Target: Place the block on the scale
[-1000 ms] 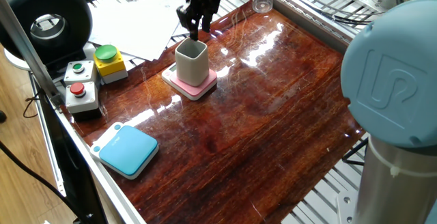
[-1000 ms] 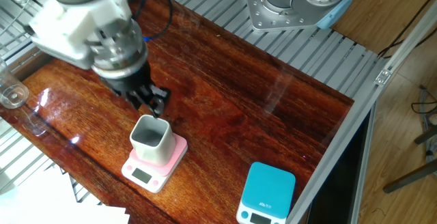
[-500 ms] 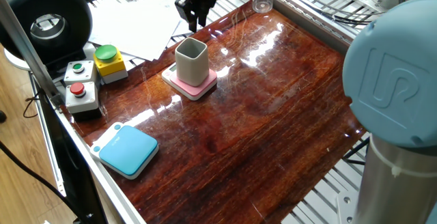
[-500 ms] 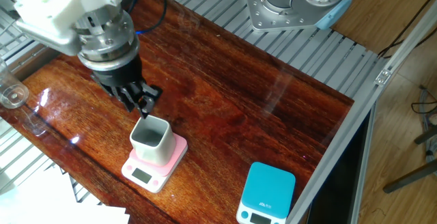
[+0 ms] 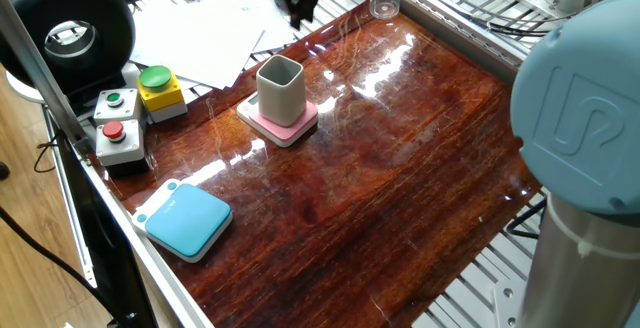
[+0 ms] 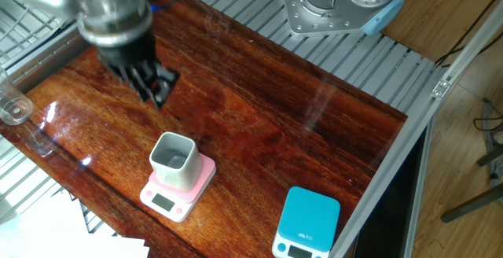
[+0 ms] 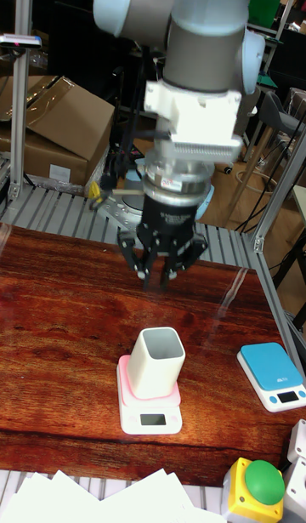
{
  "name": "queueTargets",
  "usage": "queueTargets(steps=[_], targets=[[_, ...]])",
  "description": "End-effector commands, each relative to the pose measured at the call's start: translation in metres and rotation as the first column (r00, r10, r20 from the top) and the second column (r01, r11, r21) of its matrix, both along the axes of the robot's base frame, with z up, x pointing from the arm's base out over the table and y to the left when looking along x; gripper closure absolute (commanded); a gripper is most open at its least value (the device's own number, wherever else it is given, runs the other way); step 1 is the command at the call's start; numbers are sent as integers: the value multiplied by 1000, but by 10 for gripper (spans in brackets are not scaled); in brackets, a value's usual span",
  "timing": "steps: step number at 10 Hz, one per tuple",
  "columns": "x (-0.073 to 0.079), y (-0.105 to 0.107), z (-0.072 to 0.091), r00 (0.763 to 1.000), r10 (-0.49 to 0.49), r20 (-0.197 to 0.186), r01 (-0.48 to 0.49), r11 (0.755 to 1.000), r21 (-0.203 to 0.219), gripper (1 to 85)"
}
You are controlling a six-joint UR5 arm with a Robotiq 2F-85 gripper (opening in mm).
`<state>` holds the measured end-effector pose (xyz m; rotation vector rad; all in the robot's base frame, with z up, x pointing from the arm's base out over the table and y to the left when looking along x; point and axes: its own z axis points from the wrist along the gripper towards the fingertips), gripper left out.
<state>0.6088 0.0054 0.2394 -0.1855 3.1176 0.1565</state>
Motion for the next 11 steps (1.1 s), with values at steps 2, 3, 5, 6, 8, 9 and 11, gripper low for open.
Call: queueTargets(steps=[2,3,5,6,8,9,11], targets=[[-12,0,9,998,-48,-35,50,998,40,567],[-12,-4,4,999,-34,-40,35,999,19,587],[-12,-6,-6,1000,-12,-25,12,1000,3,650],[-9,-6,-8,1000,7,-14,-7,1000,6,653],[-9,-8,-9,1000,28,-12,-29,1000,-2,667],[-9,-9,-9,999,33,-12,-33,999,-5,680],[-9,-11,-8,999,41,-18,-41,999,-14,680]])
